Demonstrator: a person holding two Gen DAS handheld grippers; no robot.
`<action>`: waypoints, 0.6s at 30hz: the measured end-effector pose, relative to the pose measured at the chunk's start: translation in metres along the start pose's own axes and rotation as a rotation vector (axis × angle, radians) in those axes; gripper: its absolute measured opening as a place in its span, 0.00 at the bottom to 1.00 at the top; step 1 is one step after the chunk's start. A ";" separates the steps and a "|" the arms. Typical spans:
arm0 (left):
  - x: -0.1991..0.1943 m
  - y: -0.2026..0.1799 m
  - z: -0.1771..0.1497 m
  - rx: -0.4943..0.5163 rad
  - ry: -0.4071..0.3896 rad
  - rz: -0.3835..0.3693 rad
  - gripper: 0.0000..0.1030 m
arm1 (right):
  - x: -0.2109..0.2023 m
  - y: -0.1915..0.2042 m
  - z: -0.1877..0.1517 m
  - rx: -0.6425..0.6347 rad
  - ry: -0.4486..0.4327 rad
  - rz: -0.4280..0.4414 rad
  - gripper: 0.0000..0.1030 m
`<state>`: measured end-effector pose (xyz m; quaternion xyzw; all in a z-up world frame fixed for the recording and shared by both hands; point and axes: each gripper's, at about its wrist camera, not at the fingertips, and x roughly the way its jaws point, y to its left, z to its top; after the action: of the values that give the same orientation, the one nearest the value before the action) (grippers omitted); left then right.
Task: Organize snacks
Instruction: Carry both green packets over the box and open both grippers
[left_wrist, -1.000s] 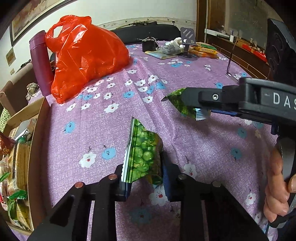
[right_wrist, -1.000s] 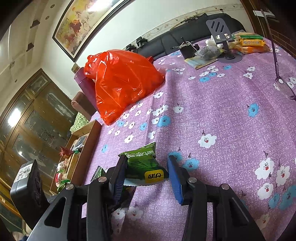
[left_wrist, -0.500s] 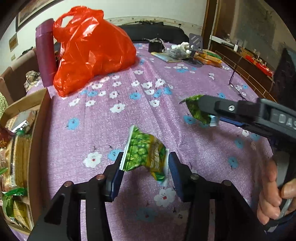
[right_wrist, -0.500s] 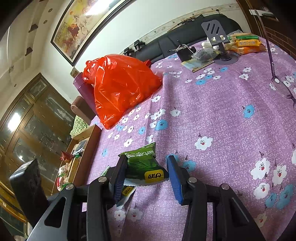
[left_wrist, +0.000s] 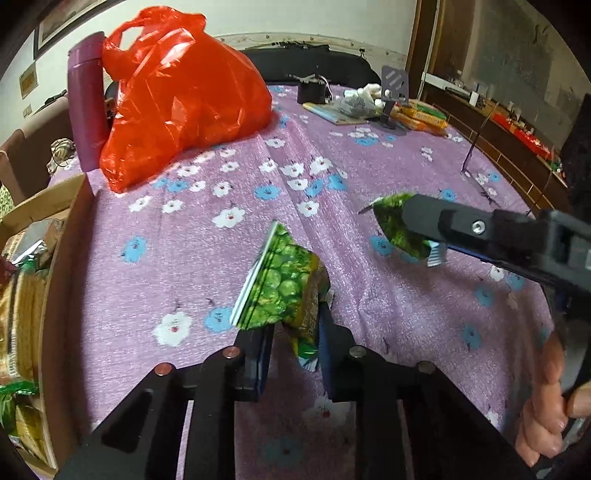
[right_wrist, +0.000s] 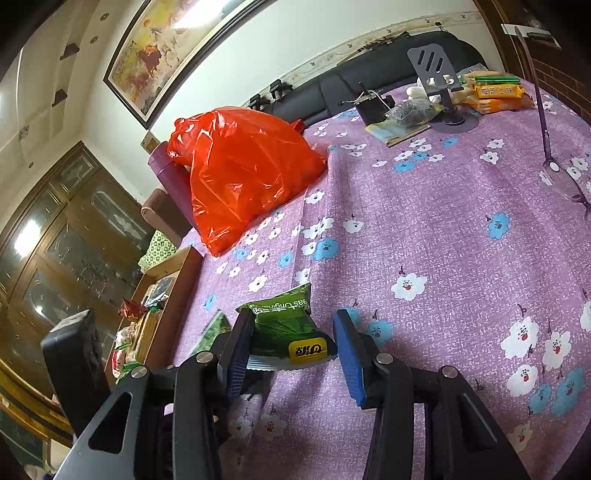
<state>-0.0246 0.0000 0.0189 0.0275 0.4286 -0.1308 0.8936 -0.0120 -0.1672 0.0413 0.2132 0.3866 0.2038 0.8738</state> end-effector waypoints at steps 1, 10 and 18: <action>-0.004 0.002 0.000 -0.002 -0.009 0.002 0.20 | -0.001 0.003 0.000 -0.013 -0.006 -0.001 0.47; -0.065 0.062 -0.014 -0.081 -0.087 0.016 0.20 | 0.011 0.057 -0.010 -0.060 0.066 0.085 0.47; -0.103 0.160 -0.047 -0.238 -0.123 0.137 0.21 | 0.060 0.144 -0.035 -0.152 0.186 0.166 0.47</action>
<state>-0.0806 0.1834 0.0594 -0.0573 0.3828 -0.0192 0.9219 -0.0292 -0.0098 0.0609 0.1579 0.4305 0.3228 0.8280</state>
